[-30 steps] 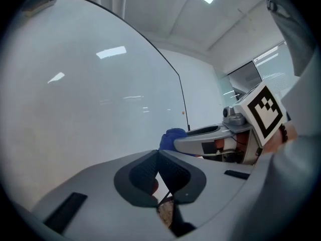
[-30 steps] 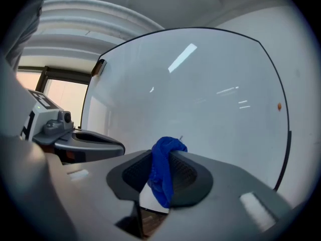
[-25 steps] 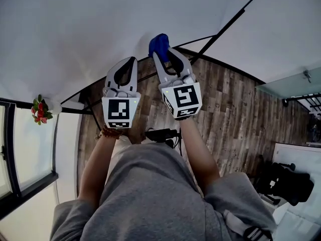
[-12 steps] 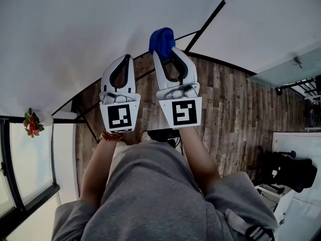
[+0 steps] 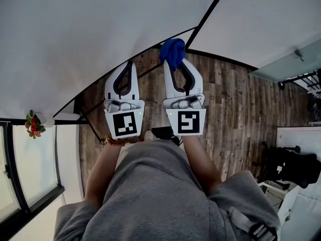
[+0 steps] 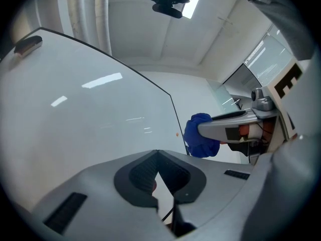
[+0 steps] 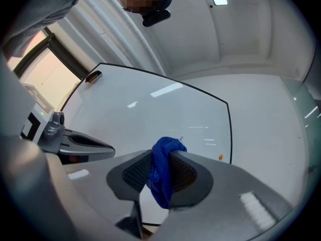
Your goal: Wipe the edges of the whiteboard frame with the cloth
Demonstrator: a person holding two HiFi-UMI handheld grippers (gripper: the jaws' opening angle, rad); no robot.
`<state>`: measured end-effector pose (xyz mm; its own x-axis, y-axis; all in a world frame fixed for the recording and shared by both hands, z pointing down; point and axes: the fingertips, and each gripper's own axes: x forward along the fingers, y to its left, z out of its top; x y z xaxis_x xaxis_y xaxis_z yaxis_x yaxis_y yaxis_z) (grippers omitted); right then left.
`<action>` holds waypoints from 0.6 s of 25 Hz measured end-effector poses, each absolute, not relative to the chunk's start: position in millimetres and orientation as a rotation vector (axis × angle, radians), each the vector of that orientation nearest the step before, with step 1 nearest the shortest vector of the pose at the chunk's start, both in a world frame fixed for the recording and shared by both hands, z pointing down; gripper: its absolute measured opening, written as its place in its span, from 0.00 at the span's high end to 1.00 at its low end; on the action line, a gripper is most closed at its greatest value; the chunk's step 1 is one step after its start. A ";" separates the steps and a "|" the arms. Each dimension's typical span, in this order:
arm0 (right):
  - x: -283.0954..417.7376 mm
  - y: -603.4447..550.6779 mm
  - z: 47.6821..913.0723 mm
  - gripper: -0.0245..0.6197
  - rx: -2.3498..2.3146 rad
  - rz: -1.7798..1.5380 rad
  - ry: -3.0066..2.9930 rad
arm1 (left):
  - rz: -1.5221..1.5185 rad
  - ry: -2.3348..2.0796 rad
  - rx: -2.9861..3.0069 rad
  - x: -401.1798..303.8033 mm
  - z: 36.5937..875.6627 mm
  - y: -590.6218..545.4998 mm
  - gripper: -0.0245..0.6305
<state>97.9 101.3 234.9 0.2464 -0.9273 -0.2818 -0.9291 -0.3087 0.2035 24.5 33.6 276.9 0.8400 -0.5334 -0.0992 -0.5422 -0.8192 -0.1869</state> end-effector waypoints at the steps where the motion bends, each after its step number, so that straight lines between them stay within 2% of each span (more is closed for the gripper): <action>1: 98.2 105.3 242.2 0.80 -2.487 0.523 1.845 | 0.055 0.829 -2.815 24.0 280.3 37.1 0.95; 15: 103.9 161.3 302.2 0.80 -2.594 0.336 1.827 | -0.022 0.758 -2.890 26.3 330.0 90.0 0.95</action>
<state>103.9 161.3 302.2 0.3224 -0.9358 -0.1429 -0.9254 -0.3433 0.1606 26.3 90.0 330.0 0.8718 -0.4893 -0.0245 -0.4870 -0.8600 -0.1522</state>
